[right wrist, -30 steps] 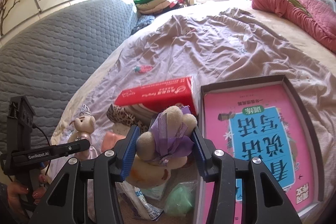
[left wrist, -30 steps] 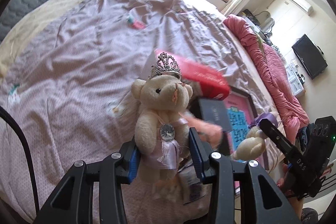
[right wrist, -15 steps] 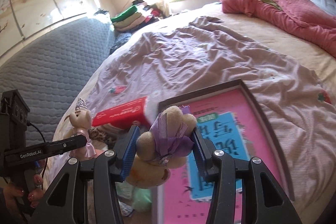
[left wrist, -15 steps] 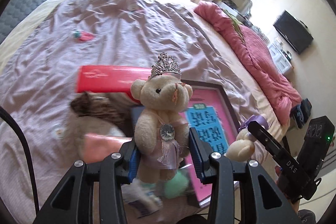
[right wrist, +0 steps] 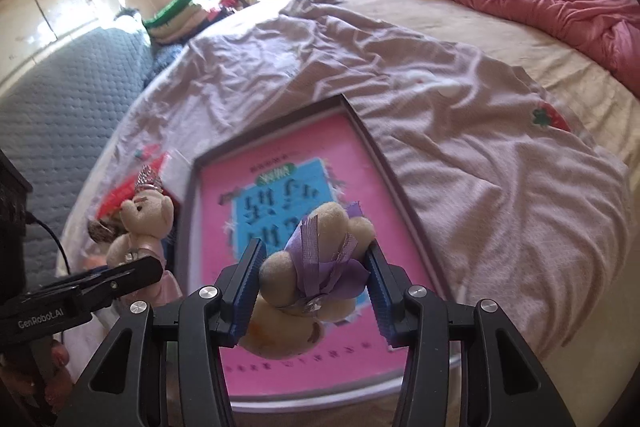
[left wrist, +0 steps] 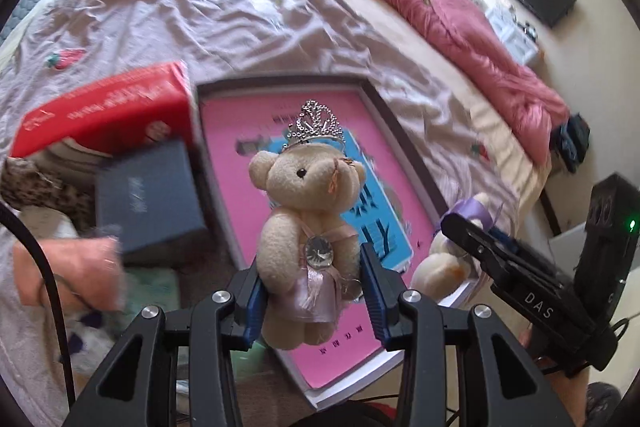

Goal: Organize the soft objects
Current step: 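Carry both held bears over the pink book tray, then lower both bears onto the pink book and open both tools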

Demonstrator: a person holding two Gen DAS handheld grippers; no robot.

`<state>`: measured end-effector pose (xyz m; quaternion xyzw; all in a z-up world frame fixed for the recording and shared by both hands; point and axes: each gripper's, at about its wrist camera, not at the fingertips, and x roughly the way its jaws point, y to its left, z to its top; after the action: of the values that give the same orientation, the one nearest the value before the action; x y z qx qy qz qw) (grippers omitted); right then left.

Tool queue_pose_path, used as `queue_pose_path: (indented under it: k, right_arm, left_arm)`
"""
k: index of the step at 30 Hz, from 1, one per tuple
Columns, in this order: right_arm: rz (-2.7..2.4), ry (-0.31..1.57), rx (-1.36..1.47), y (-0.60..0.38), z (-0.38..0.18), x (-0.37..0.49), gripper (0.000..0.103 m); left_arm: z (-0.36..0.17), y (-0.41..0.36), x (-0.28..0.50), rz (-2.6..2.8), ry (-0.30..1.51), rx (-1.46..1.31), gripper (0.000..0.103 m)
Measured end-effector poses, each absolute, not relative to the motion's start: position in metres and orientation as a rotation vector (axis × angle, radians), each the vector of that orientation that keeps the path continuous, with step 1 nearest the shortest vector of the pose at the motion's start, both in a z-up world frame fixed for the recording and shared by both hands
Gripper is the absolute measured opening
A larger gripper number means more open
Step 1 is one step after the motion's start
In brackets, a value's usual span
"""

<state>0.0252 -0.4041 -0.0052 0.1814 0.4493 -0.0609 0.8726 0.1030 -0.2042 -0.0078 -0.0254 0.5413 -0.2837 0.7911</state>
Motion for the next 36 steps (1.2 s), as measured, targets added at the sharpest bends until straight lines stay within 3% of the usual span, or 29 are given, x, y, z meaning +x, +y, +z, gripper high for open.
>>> queue_pose_path:
  k: [9, 36]
  right_arm:
    - [-0.161, 1.038, 0.351, -0.411, -0.028, 0.025, 0.051]
    - [-0.167, 1.098, 0.385, -0.416, -0.041, 0.027, 0.061]
  left_arm:
    - [-0.031, -0.236, 0.087, -0.651, 1.224, 0.038, 0.043]
    - [-0.057, -0.261, 0.087, -0.676, 1.315, 0.080, 0.050]
